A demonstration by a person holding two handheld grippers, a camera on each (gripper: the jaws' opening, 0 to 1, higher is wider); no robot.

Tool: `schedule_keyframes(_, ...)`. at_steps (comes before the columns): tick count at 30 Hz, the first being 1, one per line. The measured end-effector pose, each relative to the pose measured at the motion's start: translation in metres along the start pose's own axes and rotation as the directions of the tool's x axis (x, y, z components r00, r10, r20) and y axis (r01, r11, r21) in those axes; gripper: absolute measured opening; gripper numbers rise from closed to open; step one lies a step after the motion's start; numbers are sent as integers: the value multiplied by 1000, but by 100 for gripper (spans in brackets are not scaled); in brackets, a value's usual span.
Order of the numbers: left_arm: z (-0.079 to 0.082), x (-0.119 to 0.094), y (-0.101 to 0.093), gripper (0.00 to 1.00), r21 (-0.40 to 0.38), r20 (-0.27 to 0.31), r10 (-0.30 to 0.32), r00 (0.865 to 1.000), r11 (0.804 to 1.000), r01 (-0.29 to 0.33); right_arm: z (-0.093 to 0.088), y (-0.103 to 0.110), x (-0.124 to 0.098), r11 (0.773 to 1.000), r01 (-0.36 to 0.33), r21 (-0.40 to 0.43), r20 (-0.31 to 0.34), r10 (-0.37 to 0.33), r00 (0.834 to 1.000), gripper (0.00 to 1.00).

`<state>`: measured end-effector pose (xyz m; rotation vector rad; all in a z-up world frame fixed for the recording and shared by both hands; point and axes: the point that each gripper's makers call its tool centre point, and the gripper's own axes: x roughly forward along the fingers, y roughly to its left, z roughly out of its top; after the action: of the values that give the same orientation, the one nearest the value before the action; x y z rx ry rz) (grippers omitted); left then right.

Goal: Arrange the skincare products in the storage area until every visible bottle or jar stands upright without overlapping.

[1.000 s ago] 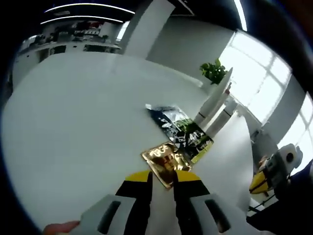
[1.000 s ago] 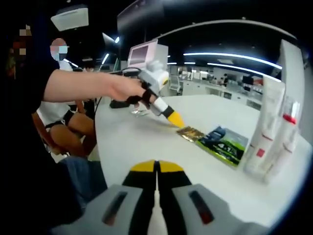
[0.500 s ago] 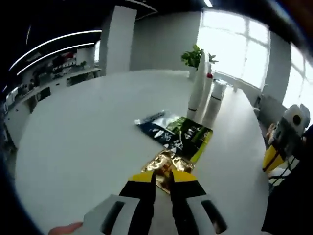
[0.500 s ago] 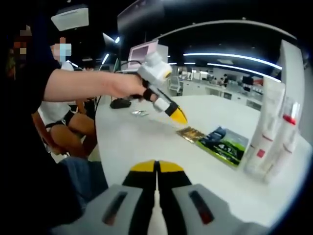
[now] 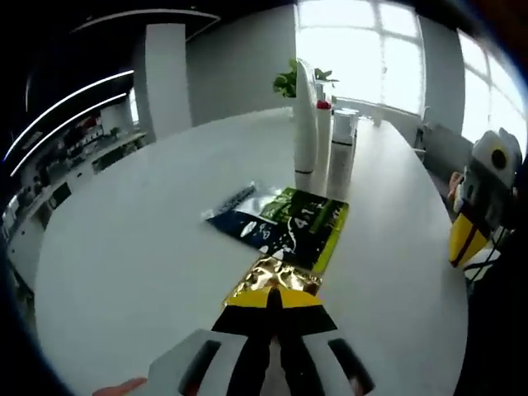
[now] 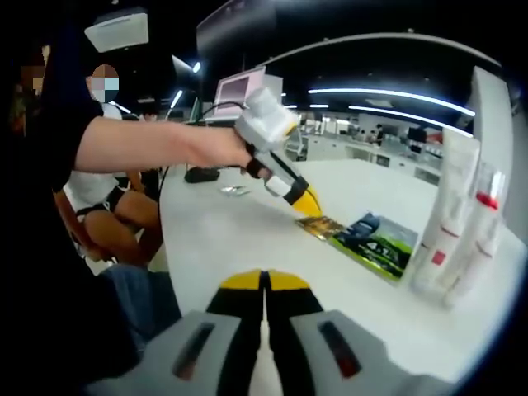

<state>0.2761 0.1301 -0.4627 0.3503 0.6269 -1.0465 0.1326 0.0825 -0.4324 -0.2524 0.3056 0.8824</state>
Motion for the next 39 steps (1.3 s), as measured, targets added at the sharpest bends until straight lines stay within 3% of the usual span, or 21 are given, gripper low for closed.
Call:
schedule_keyframes(13,-12,7,4,0,53,-56,23,998,998,-20,-1,-2,0,1000,0,5,2,0,1000,0)
schedule_keyframes(39,-15,3,12,0,-45,-35,71,997,996,-73,-1,-3,2,1000,-7,5,0,7,1000,0)
